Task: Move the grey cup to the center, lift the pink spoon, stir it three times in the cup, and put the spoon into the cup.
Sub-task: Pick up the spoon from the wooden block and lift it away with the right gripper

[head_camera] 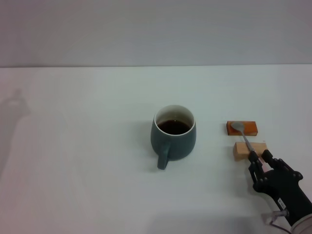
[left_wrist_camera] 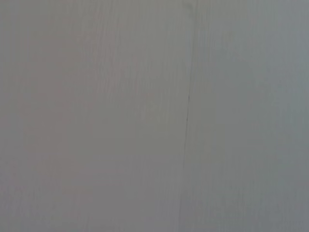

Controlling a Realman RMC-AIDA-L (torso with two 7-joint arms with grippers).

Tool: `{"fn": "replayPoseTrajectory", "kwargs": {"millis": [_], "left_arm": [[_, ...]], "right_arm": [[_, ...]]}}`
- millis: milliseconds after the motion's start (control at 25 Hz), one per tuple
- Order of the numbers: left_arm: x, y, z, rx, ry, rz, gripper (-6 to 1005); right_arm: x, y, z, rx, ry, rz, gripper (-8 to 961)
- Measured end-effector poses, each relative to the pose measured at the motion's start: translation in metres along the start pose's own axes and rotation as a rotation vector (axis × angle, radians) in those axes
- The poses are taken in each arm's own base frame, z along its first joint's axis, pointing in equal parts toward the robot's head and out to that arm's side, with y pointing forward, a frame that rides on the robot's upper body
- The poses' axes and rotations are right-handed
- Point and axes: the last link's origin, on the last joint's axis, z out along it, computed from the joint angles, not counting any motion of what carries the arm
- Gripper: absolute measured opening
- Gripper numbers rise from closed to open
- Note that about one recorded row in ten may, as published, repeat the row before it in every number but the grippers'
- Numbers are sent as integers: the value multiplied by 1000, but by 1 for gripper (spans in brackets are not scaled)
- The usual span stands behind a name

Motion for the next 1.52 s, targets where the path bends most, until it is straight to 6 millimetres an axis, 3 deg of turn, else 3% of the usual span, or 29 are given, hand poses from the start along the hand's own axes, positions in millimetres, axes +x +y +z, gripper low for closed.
{"fn": "replayPoseTrajectory", "kwargs": {"millis": [1520], "left_arm": [[1, 1, 2, -2, 6, -1, -2]], "right_arm": [[2, 0, 0, 3, 12, 4, 200]]}}
